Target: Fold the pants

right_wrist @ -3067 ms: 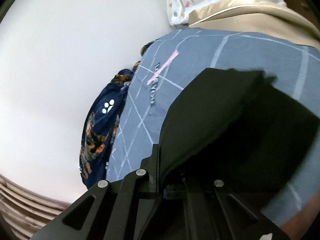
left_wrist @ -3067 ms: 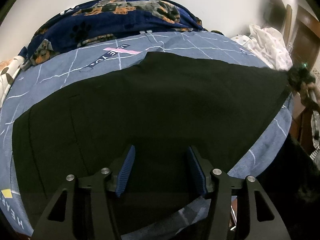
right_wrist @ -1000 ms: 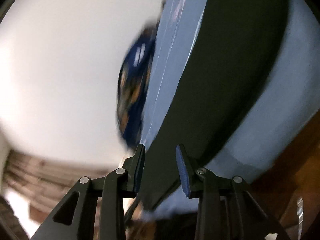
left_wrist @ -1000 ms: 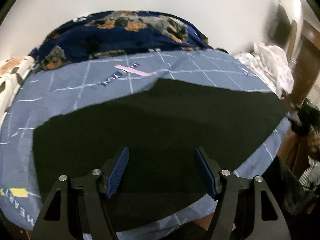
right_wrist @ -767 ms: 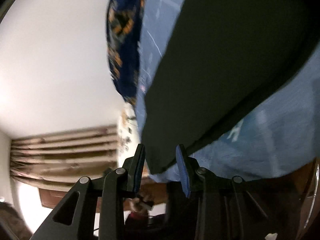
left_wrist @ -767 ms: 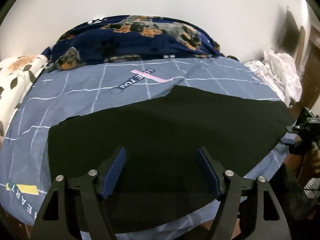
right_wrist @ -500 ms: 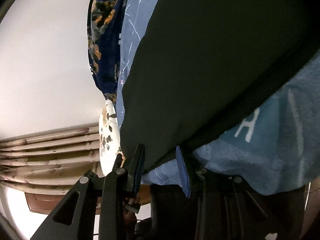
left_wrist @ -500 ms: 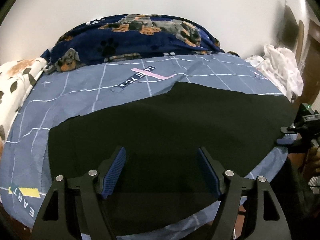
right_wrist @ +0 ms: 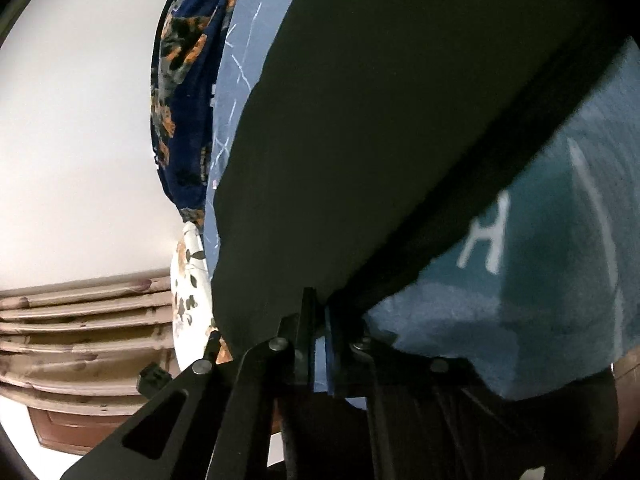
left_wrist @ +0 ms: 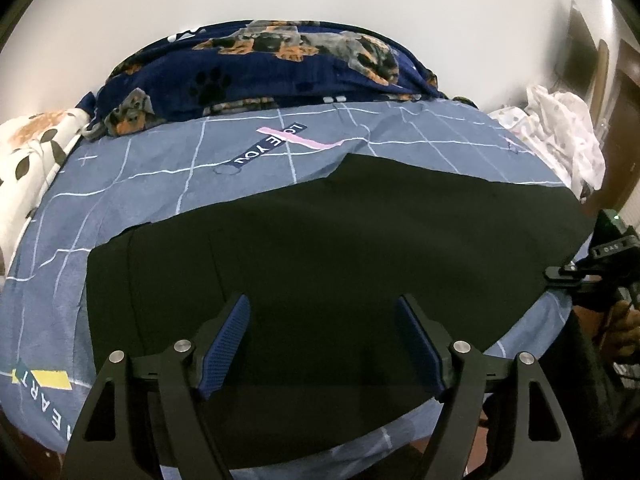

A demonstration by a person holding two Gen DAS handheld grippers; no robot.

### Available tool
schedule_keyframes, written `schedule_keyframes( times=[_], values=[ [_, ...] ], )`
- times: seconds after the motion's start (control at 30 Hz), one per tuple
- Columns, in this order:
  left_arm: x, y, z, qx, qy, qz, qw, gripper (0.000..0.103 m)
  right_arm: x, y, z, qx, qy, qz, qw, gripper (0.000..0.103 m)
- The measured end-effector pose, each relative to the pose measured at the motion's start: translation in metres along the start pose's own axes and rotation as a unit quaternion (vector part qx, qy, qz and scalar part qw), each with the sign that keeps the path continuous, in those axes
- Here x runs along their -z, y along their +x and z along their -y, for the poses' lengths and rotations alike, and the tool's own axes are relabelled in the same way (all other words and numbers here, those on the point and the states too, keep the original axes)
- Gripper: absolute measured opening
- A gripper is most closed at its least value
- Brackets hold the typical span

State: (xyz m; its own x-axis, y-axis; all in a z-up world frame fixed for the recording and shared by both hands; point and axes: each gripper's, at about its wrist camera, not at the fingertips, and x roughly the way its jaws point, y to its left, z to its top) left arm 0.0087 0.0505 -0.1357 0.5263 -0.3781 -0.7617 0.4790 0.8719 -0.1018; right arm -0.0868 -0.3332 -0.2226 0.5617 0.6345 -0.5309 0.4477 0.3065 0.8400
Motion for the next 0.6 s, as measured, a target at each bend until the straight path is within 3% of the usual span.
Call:
schedule_keyframes(
  times=[0.13,0.37,0.47,0.53,0.6],
  values=[
    [0.002,0.005,-0.003,0.0,-0.006,-0.009,0.9999,0.076,0.003,-0.001,-0.005,0.01,-0.019,0.0,1.0,0.004],
    [0.005,0.01,-0.005,-0.008,-0.001,-0.021,0.9998,0.076,-0.004,-0.014,-0.007,-0.022,-0.023,-0.024,0.999,0.013],
    [0.005,0.01,-0.007,-0.005,-0.01,-0.019,0.9998,0.076,-0.013,-0.065,-0.011,-0.02,-0.053,0.032,0.998,0.026],
    [0.005,0.012,-0.008,0.0,-0.015,-0.022,0.9996,0.076,-0.029,-0.112,0.0,-0.005,-0.052,0.099,0.994,0.03],
    [0.005,0.012,-0.007,0.001,-0.014,-0.024,0.9996,0.076,-0.052,-0.172,0.026,0.031,-0.042,0.189,0.981,0.03]
  ],
)
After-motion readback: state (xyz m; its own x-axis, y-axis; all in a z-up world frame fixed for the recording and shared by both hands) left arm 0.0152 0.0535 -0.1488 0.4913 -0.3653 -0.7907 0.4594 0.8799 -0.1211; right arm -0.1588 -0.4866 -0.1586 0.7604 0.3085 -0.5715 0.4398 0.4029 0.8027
